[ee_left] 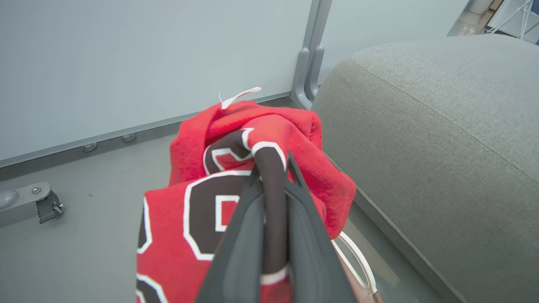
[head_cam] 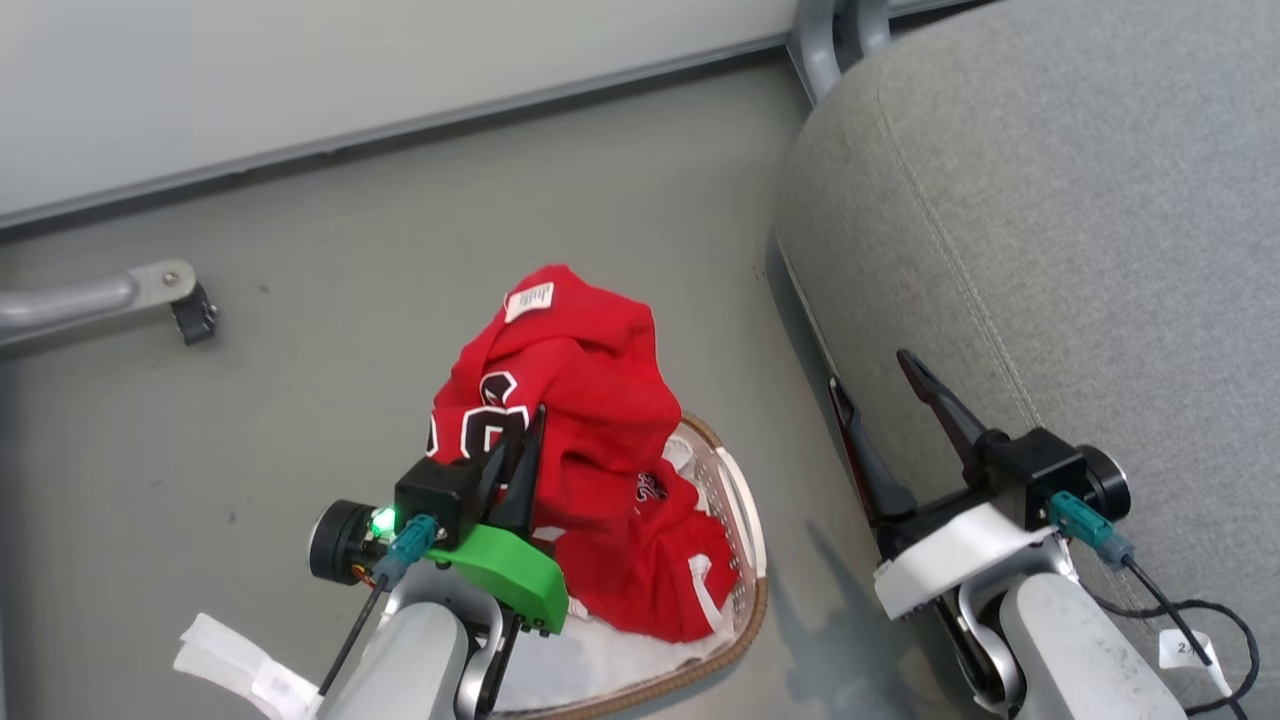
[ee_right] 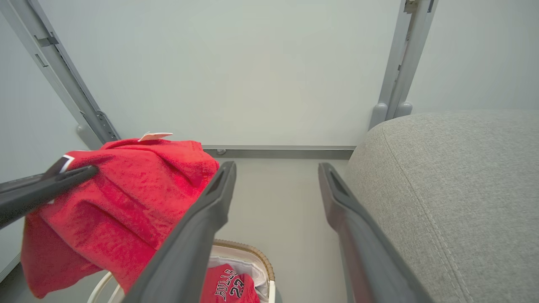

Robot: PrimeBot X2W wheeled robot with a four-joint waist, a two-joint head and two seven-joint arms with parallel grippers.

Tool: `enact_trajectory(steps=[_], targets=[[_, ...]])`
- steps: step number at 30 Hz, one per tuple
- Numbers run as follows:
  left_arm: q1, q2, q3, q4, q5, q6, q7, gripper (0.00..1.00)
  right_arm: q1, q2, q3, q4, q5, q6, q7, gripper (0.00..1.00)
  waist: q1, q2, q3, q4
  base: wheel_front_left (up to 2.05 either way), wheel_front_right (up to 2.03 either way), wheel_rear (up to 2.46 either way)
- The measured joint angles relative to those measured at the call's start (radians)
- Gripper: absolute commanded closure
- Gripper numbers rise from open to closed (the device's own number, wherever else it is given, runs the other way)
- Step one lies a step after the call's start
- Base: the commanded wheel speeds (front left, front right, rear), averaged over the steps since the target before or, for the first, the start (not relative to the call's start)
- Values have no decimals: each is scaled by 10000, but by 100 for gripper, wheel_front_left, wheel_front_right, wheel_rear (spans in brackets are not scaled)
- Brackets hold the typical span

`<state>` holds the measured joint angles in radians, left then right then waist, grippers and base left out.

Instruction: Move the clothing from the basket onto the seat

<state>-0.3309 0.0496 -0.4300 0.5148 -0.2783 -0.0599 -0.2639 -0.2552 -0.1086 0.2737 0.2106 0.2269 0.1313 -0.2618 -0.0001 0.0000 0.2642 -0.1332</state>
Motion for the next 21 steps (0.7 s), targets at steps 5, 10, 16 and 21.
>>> enact_trajectory(steps=[5,10,16,21], targets=[[141,-2,234,-926,-203,0,0,100,281,27,-10,100,-12,-2,0,0,0,0,-559,193,0,0,0],[241,-4,430,-1699,-328,-27,0,100,496,92,81,190,-12,-2,0,0,0,0,-978,293,0,0,0],[322,-2,460,-2385,-401,-77,0,100,667,61,627,360,-56,-2,-2,0,0,0,-1313,316,0,0,0],[391,-4,359,-2508,-575,-38,0,100,576,-184,2019,408,21,0,0,0,0,0,-1519,345,0,0,0]])
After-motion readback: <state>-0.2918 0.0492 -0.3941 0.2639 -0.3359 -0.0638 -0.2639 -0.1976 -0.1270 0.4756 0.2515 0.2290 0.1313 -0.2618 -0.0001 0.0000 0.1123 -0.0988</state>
